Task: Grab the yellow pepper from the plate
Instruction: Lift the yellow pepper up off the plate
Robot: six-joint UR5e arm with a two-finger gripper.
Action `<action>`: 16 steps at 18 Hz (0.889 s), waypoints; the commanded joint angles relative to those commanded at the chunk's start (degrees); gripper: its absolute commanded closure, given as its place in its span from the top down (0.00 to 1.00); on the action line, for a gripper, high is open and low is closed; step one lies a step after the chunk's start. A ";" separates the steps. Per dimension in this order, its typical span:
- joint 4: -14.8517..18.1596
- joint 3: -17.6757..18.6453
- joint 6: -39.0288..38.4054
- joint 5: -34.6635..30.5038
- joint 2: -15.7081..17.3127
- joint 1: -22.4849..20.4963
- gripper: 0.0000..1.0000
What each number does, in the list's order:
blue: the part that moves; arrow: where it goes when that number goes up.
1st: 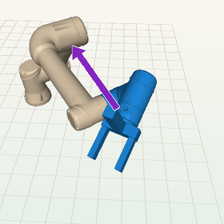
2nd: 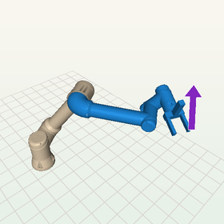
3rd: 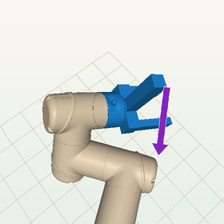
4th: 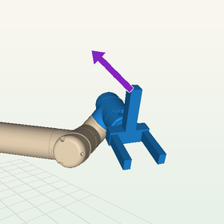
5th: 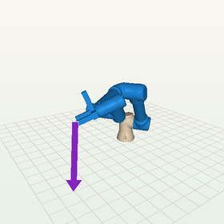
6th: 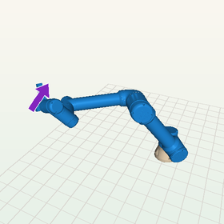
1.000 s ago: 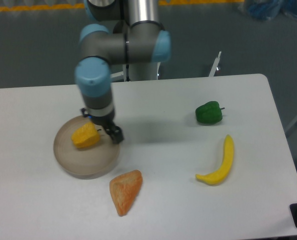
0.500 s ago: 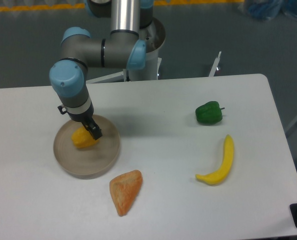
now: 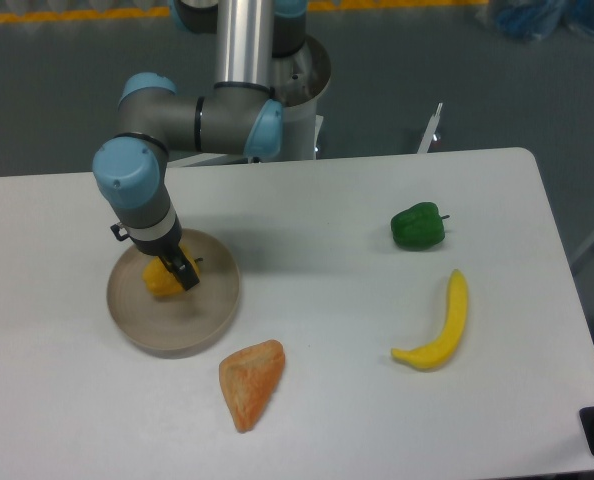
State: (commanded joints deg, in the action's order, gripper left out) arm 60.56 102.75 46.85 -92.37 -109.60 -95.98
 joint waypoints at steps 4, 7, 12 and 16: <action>0.26 -1.05 -0.09 -0.09 0.70 -0.17 0.12; 1.14 -4.30 0.35 -0.18 2.19 -1.49 0.11; 1.32 -6.41 0.79 0.44 4.74 -9.29 0.12; 3.94 -9.92 0.97 0.70 6.06 -18.52 0.12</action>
State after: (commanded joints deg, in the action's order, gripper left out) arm 64.50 92.83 47.81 -91.67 -103.53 -114.50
